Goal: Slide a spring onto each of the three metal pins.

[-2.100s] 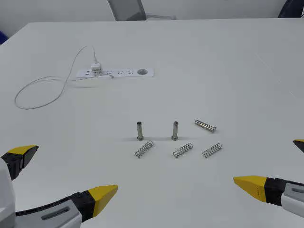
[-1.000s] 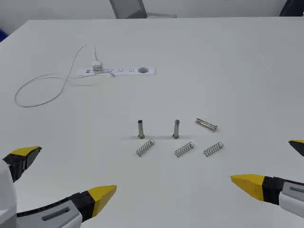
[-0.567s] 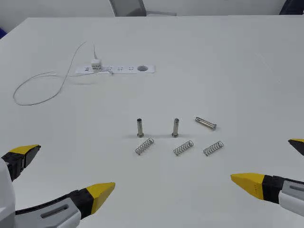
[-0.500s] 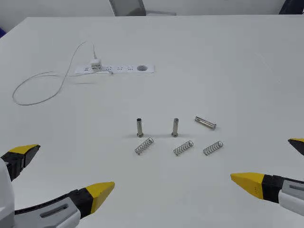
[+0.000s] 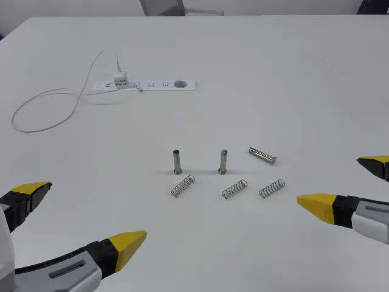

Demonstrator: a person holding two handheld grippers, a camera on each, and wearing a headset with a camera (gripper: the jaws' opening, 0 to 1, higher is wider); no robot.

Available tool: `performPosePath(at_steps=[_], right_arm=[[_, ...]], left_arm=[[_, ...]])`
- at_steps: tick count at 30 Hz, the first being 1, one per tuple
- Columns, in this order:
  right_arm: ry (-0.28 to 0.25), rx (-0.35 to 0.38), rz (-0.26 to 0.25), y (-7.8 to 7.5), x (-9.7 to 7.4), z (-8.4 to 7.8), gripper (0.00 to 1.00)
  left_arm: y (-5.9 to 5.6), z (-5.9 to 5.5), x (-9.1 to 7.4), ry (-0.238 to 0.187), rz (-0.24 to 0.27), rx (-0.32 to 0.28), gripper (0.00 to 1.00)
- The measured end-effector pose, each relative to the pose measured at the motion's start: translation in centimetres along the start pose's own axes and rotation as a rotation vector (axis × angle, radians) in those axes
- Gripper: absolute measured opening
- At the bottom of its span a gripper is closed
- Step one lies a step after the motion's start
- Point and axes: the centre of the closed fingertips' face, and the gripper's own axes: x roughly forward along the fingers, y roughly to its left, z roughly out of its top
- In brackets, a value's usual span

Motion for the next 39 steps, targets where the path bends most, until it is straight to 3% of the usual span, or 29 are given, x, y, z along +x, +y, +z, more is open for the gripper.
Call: performPosePath(at_steps=[8, 29, 39], right_arm=[[0.049, -0.048, 0.045, -0.8, 2.1, -0.1, 0.69], [0.110, -0.173, 0.152, -2.4, 8.9, 0.3, 0.50], [0.127, -0.165, 0.191, -2.9, 12.4, 0.3, 0.41]], left_arm=[[-0.2, -0.3, 0.8, 0.015, -0.018, 0.002, 0.90], [-0.6, -1.1, 3.5, 0.030, -0.058, -0.027, 0.91], [-1.1, -1.3, 4.9, 0.040, -0.082, -0.035, 0.90]])
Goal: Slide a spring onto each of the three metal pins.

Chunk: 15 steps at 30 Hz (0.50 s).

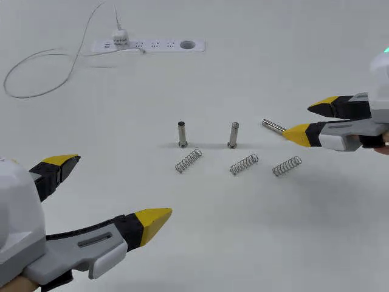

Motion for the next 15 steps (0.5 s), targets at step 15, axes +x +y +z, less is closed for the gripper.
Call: performPosePath(at_steps=[15], right_arm=[[0.077, -0.075, 0.010, -2.3, 5.0, -1.1, 0.28]], left_arm=[[-1.3, -0.2, 2.1, 0.024, -0.044, 0.017, 0.88]])
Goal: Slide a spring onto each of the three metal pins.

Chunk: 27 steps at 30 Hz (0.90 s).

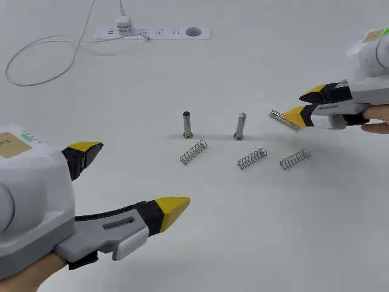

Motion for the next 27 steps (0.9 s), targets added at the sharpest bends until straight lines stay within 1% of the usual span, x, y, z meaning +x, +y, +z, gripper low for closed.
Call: performPosePath(at_steps=[2, 3, 5, 7, 10, 17, 22, 27], right_arm=[[-0.001, 0.013, 0.010, 0.0, 0.4, 0.1, 0.28], [-0.002, 0.024, 0.015, 0.0, 0.7, 0.2, 0.28], [-0.003, 0.036, 0.017, -0.1, 1.2, 0.3, 0.27], [-0.001, 0.037, 0.022, -0.1, 1.6, 0.4, 0.26], [0.029, 0.038, 0.042, 0.2, 2.4, -0.1, 0.23], [0.050, 0.036, 0.051, 0.3, 3.0, -0.5, 0.17], [0.050, 0.055, 0.063, 0.4, 3.3, -0.4, 0.14], [0.068, 0.065, 0.069, 0.5, 3.7, -0.7, 0.10]], left_arm=[[-0.1, -0.1, 0.1, 0.001, -0.005, -0.001, 0.88], [0.0, -0.3, 0.2, 0.002, -0.009, -0.003, 0.88], [-0.1, -0.5, 0.4, 0.005, -0.012, -0.005, 0.87], [-0.2, -0.6, 0.5, 0.008, -0.014, -0.008, 0.87], [-0.4, -0.6, 0.8, 0.009, -0.019, -0.013, 0.87], [-0.8, -0.3, 1.1, 0.004, -0.033, -0.015, 0.87], [-0.9, -0.2, 1.3, 0.002, -0.039, -0.020, 0.86], [-0.9, -0.2, 1.3, 0.002, -0.038, -0.024, 0.86]])
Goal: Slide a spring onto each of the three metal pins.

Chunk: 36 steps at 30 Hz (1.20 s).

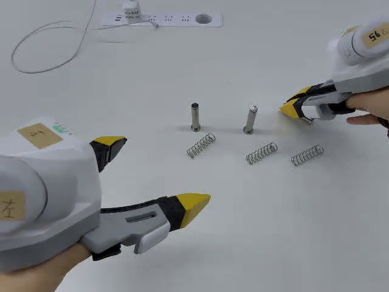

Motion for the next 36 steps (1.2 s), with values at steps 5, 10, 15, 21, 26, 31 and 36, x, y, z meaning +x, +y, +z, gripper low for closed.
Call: performPosePath(at_steps=[5, 10, 15, 21, 26, 31, 36], right_arm=[[0.015, 0.003, 0.009, 0.0, 0.0, -0.2, 0.09], [0.028, 0.008, 0.010, 0.0, -0.1, -0.2, 0.09], [0.034, -0.009, -0.002, 0.2, -0.4, -0.2, 0.09], [-0.024, -0.011, 0.029, 1.1, -1.5, 1.2, 0.09], [-0.035, -0.040, 0.024, 1.6, -2.3, 1.6, 0.09], [-0.046, -0.048, 0.014, 1.9, -3.4, 1.9, 0.09], [-0.053, -0.056, 0.006, 2.3, -4.4, 1.8, 0.09]], left_arm=[[0.0, 0.2, -0.1, -0.006, -0.004, -0.007, 0.86], [0.0, 0.2, -0.2, -0.008, -0.005, -0.011, 0.85], [0.0, 0.3, -0.3, -0.010, -0.003, -0.007, 0.85], [0.1, 0.4, -0.5, -0.018, 0.004, -0.009, 0.85], [0.0, 0.7, -0.7, -0.030, 0.004, -0.005, 0.85], [0.0, 0.9, -0.9, -0.033, 0.006, -0.003, 0.85], [-0.1, 0.9, -0.9, -0.036, 0.002, -0.001, 0.85]])
